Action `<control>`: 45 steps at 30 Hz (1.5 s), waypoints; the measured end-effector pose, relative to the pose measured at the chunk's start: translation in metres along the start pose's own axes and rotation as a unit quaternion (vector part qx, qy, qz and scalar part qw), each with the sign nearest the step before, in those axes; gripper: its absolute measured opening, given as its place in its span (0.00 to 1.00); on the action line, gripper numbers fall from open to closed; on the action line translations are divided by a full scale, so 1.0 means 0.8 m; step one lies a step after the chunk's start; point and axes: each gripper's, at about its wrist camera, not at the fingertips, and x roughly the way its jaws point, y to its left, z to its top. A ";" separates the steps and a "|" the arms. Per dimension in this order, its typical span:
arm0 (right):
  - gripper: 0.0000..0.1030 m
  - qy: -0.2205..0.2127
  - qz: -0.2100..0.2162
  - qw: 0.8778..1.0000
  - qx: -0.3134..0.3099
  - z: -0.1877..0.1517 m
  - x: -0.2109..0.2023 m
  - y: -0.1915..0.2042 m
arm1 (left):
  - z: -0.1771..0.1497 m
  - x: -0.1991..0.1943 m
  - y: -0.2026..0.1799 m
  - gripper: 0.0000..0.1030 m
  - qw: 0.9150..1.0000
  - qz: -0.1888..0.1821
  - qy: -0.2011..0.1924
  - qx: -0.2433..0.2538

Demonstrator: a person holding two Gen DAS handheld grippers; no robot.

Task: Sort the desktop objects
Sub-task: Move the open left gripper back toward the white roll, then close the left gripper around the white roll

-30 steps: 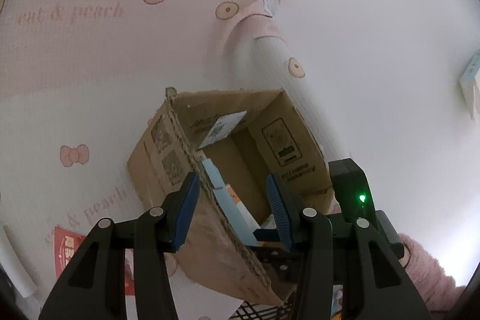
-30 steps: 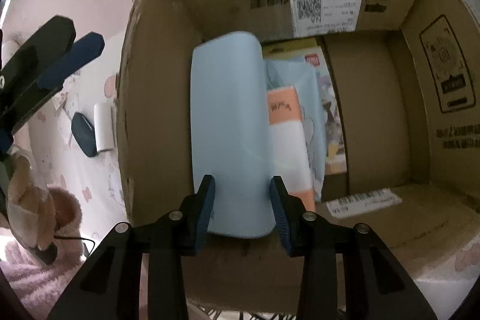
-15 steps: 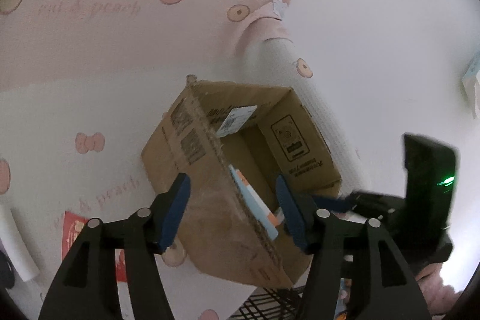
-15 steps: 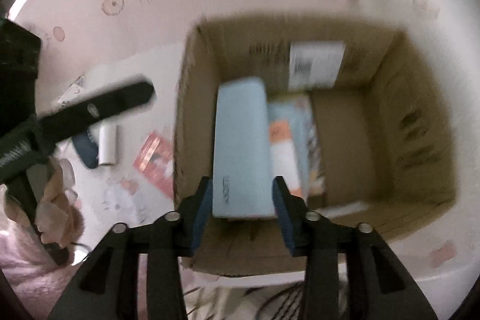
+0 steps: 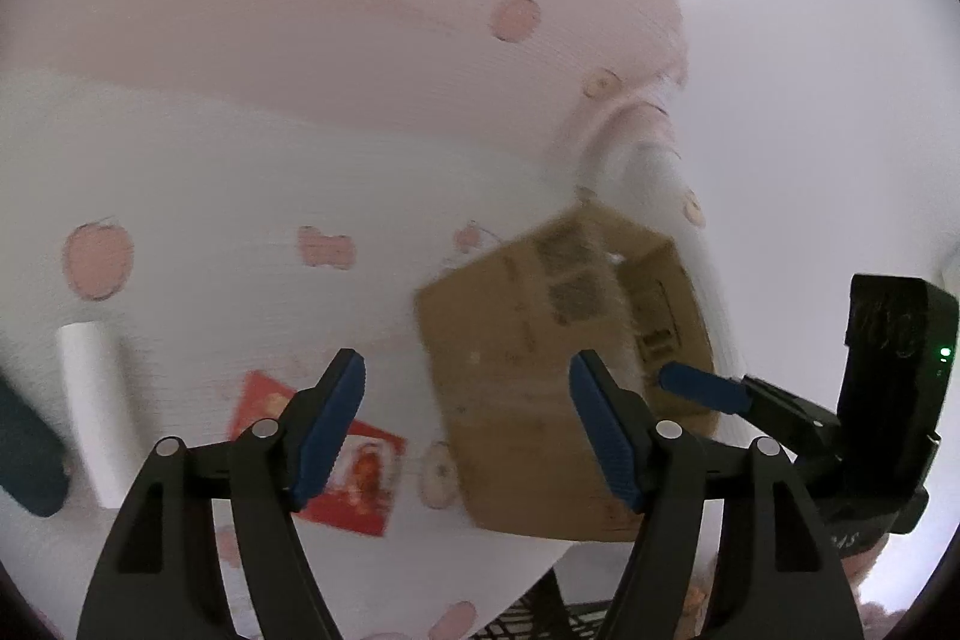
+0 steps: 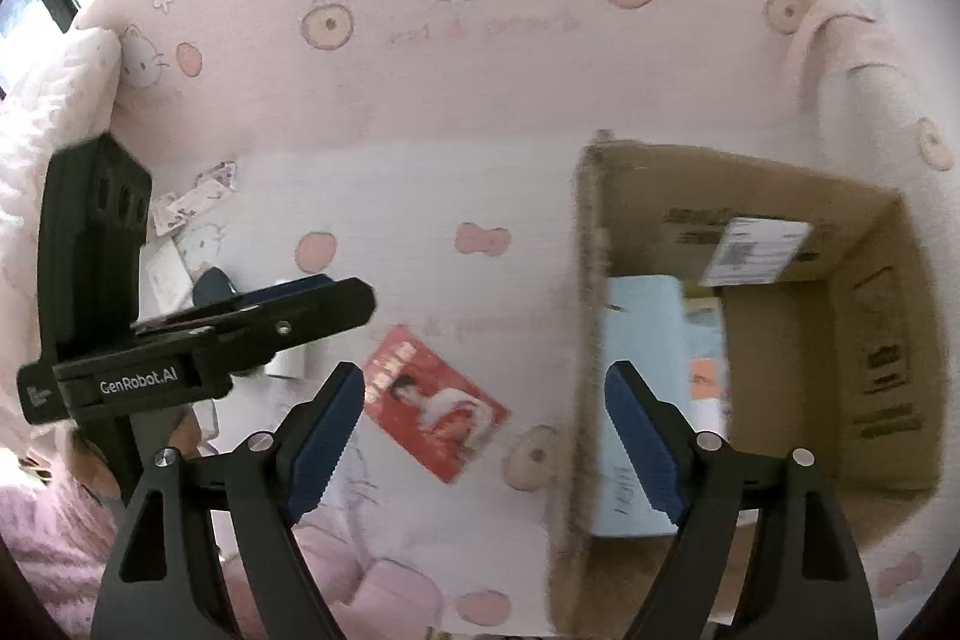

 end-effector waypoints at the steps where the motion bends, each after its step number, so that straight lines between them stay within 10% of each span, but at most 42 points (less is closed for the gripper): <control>1: 0.79 0.002 0.002 1.000 0.003 0.004 0.007 0.007 | 0.001 -0.004 0.010 0.73 1.000 0.002 -0.003 -0.007; 22: 0.80 0.071 0.114 0.990 0.042 0.022 0.186 0.103 | -0.025 -0.061 0.181 0.78 0.985 0.138 -0.007 -0.099; 39: 0.79 0.060 0.131 0.989 0.018 -0.020 0.232 0.125 | -0.028 -0.031 0.220 0.75 0.982 0.071 0.014 -0.177; 45: 0.59 0.073 0.143 0.987 -0.023 -0.024 0.243 0.143 | -0.020 -0.013 0.221 0.64 0.981 0.085 0.040 -0.168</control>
